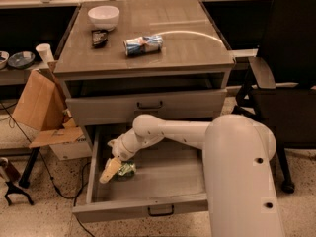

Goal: Pick green can from middle drawer and place on counter

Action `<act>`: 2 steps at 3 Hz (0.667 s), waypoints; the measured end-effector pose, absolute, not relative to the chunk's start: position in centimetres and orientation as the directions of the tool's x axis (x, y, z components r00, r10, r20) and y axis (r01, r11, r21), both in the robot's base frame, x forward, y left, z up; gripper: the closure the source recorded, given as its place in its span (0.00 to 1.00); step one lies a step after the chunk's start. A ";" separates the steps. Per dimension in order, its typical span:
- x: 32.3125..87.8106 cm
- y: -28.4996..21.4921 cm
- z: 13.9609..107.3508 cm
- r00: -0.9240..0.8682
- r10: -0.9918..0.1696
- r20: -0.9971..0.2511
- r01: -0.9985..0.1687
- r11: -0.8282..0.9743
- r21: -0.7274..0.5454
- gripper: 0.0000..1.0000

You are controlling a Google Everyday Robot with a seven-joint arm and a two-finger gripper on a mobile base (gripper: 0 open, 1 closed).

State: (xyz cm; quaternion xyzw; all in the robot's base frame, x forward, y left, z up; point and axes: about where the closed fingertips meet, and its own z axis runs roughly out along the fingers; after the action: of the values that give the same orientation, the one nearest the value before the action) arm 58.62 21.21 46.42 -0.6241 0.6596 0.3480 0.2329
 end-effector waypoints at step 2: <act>58.9 21.7 44.3 -0.119 -0.695 -0.709 -0.989 0.017 0.150 0.00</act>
Offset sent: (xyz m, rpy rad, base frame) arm 0.0011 0.0038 -0.0165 -0.0429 -0.0149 -0.0216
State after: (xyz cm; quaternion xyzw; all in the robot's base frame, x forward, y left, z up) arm 58.87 21.69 44.35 -0.6231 0.6757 0.3211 0.2282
